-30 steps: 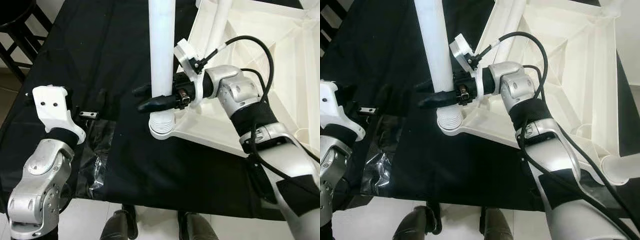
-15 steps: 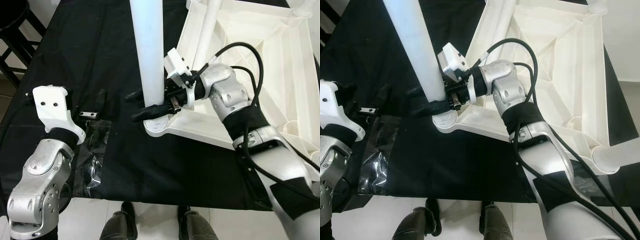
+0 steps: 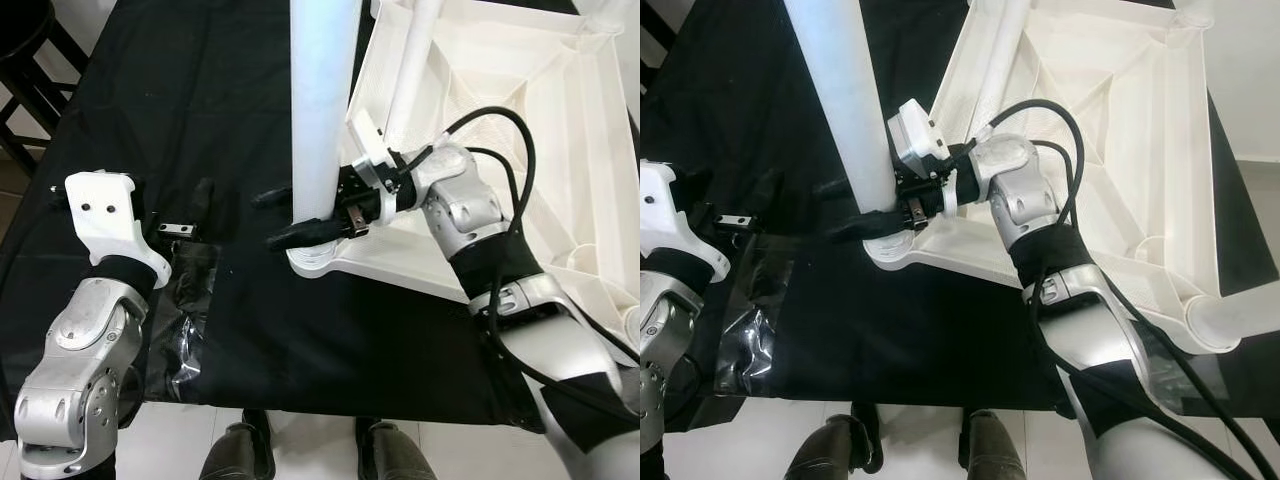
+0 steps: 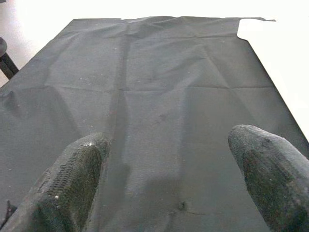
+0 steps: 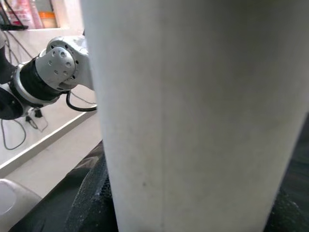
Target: Building children table
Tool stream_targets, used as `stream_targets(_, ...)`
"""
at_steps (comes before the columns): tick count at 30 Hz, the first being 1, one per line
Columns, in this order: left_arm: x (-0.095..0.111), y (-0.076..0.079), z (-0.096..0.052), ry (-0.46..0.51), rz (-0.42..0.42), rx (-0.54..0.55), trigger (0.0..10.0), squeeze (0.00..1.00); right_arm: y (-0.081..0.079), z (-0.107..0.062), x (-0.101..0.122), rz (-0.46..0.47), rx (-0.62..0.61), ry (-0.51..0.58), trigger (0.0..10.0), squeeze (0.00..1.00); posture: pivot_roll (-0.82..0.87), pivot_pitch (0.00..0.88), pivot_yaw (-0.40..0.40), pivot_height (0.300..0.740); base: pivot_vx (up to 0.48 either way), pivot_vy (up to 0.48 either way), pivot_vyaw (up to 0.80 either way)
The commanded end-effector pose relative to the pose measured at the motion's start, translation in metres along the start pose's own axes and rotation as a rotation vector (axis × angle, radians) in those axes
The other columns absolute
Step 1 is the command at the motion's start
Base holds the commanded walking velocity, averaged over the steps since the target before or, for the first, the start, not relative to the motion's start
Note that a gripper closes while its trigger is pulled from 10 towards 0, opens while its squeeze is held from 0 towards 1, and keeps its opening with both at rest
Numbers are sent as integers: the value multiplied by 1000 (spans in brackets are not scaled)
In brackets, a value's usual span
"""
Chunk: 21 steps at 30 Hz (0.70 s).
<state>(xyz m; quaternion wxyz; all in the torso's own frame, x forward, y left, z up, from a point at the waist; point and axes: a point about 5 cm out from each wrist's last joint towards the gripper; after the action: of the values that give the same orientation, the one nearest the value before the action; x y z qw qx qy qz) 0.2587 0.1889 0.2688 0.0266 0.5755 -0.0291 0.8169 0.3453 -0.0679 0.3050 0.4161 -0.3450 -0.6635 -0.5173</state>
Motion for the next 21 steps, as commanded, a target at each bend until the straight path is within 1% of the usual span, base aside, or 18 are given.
stream_targets(1, 0, -1, -5, -10, 12, 0, 10000, 0, -13, -5, -38, 159, -35, -33, 10000, 0, 39, 436, 0, 740, 0, 0, 0)
stream_targets(6, 0, -1, -4, -9, 13, -2, 10000, 0, -15, -5, -38, 155, -37, -38, 10000, 0, 37, 433, 2, 740, 0, 0, 0)
stream_targets(8, 0, 0, -3, -7, 12, -4, 10000, 0, -14, -6, -38, 144, -56, -68, 10000, 0, 33, 433, 0, 740, 0, 0, 0)
stream_targets(9, 0, 0, -3, -7, 13, -6, 10000, 0, -14, -7, -39, 148, -88, -90, 10000, 0, 24, 437, -16, 740, 0, 0, 0)
stream_targets(10, 0, 0, -3, -7, 13, -6, 10000, 0, -14, -7, -39, 148, -88, -90, 10000, 0, 24, 437, -16, 740, 0, 0, 0)
stream_targets(11, 0, 0, -3, -5, 16, -7, 10000, 0, -13, -9, -40, 162, -135, -112, 10000, 0, 24, 437, -16, 740, 0, 0, 0)
stream_targets(12, 1, 0, -4, -2, 24, -4, 10000, 0, -15, -11, -44, 203, -245, -112, 10000, 0, 1, 436, -59, 740, 0, 0, 0)
stream_targets(13, 1, 0, -4, -2, 24, -4, 10000, 0, -15, -11, -44, 203, -245, -112, 10000, 0, 1, 436, -59, 740, 0, 0, 0)
stream_targets(14, 2, -2, -6, 2, 30, 2, 10000, 0, -20, -12, -50, 260, -368, -116, 10000, 0, -10, 435, -73, 740, 0, 0, 0)
stream_targets(15, 2, -2, -6, 2, 30, 2, 10000, 0, -20, -12, -50, 260, -368, -116, 10000, 0, -10, 435, -73, 740, 0, 0, 0)
stream_targets(16, 4, -4, -7, 6, 33, 14, 10000, 0, -32, -9, -58, 296, -511, -127, 10000, 0, -18, 437, -79, 740, 0, 0, 0)
stream_targets(17, 4, -8, -8, 7, 32, 27, 10000, 0, -57, 4, -73, 379, -801, -126, 10000, 0, -27, 443, -74, 740, 0, 0, 0)
stream_targets(18, 4, -8, -8, 7, 32, 27, 10000, 0, -57, 4, -73, 379, -801, -126, 10000, 0, -27, 443, -74, 740, 0, 0, 0)
stream_targets(19, 3, -10, -8, 6, 32, 35, 10000, 0, -91, 5, -84, 383, -1027, -197, 10000, 0, -27, 451, -63, 740, 0, 0, 0)
stream_targets(20, 3, -12, -7, 5, 32, 38, 10000, 0, -116, 3, -89, 386, -1185, -242, 10000, 0, -25, 453, -60, 740, 0, 0, 0)
stream_targets(21, 3, -12, -7, 5, 32, 38, 10000, 0, -116, 3, -89, 386, -1185, -242, 10000, 0, -25, 453, -60, 740, 0, 0, 0)
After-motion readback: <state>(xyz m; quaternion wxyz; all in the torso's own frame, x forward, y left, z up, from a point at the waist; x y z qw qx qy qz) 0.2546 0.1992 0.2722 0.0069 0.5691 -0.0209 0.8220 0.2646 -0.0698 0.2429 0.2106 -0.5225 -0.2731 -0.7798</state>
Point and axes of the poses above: a point about 5 cm out from each wrist's last joint towards the gripper, its own z axis pointing out of the wrist towards the gripper, its own x axis along the axis of the wrist's last joint, y = z × x, and after that the axes turned 1 degree about z, right-handed
